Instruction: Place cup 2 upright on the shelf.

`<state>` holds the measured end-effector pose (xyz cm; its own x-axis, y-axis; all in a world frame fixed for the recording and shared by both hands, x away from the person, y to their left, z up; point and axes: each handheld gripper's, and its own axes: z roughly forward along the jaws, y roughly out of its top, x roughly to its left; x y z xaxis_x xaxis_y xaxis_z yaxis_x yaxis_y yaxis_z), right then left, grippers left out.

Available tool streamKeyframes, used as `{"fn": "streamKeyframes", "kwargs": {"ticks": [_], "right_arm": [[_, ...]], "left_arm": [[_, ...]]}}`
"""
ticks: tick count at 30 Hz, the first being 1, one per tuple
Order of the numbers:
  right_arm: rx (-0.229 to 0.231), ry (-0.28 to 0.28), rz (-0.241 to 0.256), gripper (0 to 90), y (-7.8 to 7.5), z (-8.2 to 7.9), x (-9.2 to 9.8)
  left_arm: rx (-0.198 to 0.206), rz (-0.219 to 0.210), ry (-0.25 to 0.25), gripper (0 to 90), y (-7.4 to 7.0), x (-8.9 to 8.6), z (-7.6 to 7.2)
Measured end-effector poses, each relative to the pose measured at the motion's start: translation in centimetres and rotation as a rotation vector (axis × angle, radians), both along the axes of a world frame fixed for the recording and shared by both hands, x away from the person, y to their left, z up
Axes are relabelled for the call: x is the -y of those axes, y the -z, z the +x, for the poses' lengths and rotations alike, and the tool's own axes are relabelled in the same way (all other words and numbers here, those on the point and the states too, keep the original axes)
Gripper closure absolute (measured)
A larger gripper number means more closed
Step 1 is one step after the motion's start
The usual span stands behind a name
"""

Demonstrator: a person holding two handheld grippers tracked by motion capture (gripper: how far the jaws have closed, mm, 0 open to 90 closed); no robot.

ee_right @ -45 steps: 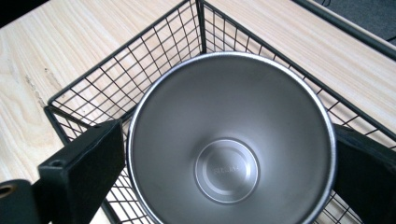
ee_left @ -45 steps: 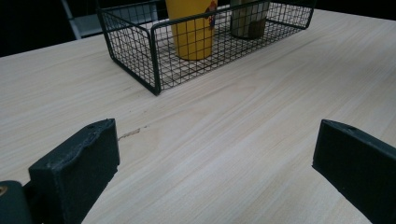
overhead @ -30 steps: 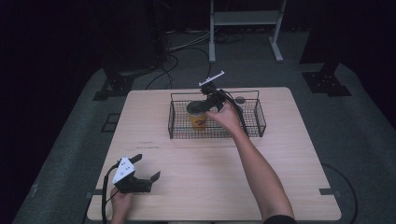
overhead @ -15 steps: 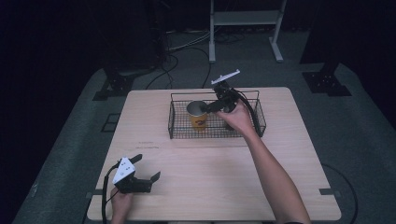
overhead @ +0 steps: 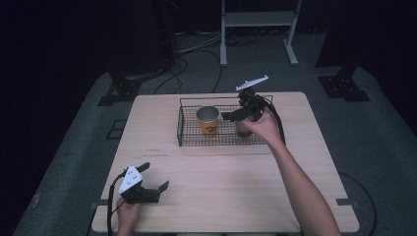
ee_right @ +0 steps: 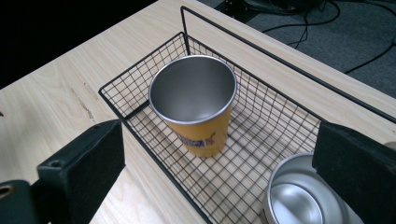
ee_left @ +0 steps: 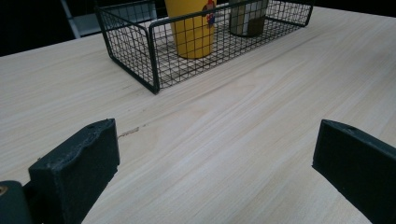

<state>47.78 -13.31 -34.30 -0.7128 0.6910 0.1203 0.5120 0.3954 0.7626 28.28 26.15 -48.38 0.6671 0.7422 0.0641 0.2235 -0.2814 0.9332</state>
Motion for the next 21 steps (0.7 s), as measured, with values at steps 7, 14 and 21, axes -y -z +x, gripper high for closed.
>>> {"fn": "streamKeyframes", "kwargs": {"ticks": [7, 14, 21], "right_arm": [[0.006, 0.002, 0.006, 1.9, -0.4, -1.0, 1.3], [0.007, 0.004, 0.011, 1.9, -0.4, -1.8, 2.5], [0.003, 0.015, 0.013, 2.0, -0.4, -2.6, 3.8]], "left_arm": [[0.001, -0.001, -0.002, 0.0, 0.0, 0.0, 0.0], [0.0, 0.001, -0.001, 0.0, 0.0, 0.0, 0.0], [0.0, 0.002, -0.001, 0.0, 0.0, 0.0, 0.0]]}}
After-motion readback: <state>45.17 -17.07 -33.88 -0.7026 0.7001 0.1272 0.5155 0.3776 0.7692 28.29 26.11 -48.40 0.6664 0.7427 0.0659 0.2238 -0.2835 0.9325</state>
